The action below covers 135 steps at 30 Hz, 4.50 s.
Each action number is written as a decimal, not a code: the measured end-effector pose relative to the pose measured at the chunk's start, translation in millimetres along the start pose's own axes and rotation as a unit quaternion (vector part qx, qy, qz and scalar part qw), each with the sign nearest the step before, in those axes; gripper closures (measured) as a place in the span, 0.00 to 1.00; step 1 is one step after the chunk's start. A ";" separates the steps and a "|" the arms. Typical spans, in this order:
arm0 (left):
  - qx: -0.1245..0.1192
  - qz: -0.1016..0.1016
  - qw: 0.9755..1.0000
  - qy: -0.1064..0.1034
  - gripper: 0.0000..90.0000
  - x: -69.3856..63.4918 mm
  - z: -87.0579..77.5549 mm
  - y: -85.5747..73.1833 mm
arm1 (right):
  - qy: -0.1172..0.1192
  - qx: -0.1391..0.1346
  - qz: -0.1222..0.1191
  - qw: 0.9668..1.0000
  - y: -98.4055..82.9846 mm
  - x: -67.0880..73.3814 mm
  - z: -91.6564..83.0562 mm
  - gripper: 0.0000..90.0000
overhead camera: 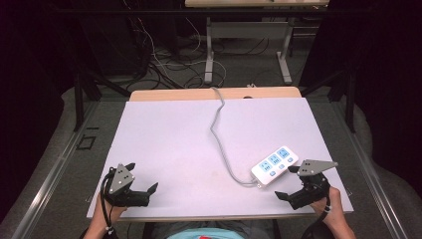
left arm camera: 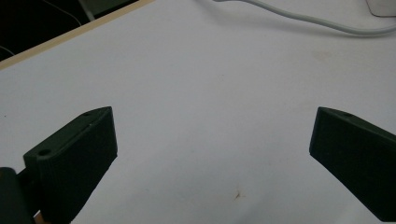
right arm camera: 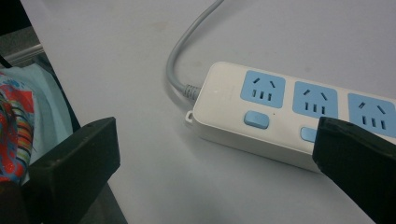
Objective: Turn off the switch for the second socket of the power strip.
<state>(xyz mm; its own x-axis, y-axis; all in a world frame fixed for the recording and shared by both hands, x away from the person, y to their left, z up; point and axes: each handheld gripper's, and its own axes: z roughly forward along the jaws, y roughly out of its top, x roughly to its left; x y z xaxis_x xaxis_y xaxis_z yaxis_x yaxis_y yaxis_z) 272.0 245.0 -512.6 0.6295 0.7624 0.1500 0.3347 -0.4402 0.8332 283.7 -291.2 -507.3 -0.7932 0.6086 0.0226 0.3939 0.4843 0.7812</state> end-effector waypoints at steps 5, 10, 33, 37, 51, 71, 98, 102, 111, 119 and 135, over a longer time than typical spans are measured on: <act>0.002 0.008 1.000 0.004 0.01 -0.7 -0.4 0.7 | 0.003 0.004 -0.004 1.000 -0.1 -0.3 -0.4 0.00; 0.007 0.011 1.000 0.002 0.01 -0.4 0.9 0.5 | 0.006 -0.002 0.000 1.000 -0.4 0.3 1.8 0.00; 0.014 0.015 1.000 -0.001 0.01 -0.4 2.3 0.3 | -0.009 0.016 -0.020 1.000 5.9 2.4 5.2 0.00; 0.015 0.014 1.000 0.000 0.01 -0.3 2.3 0.2 | -0.012 0.014 -0.023 1.000 8.2 1.1 5.3 0.01; 0.015 0.017 1.000 0.000 0.01 -0.3 3.3 0.4 | -0.023 0.003 -0.003 1.000 14.2 -13.3 2.9 0.01; 0.017 0.009 1.000 -0.006 0.01 -1.1 5.9 0.2 | -0.037 0.010 0.015 0.999 23.4 -31.5 3.6 0.01; 0.019 0.018 1.000 -0.003 0.01 0.3 6.4 0.8 | -0.041 0.032 0.045 0.998 31.8 -58.9 18.9 0.00; 0.019 0.018 1.000 -0.003 0.01 0.5 6.6 0.7 | -0.038 0.038 0.053 0.997 31.8 -62.3 21.5 0.00; 0.019 0.017 1.000 -0.005 0.01 0.3 6.9 0.6 | -0.034 0.045 0.069 0.996 31.0 -68.9 24.9 0.00; 0.021 0.013 1.000 -0.008 0.01 -0.1 7.3 0.3 | -0.039 0.056 0.077 0.995 32.7 -72.7 30.0 0.01; 0.022 0.014 1.000 -0.009 0.01 -0.2 6.9 0.1 | -0.043 0.058 0.078 0.994 30.5 -72.4 30.9 0.36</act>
<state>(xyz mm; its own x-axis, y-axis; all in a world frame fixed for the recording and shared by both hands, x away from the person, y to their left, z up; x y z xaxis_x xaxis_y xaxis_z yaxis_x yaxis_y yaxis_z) 276.8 241.5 -516.2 0.6516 0.7408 0.1631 0.3465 -0.4819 0.8048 367.5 -301.0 -504.4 -0.6783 0.7304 0.0802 0.5628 0.4463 0.6957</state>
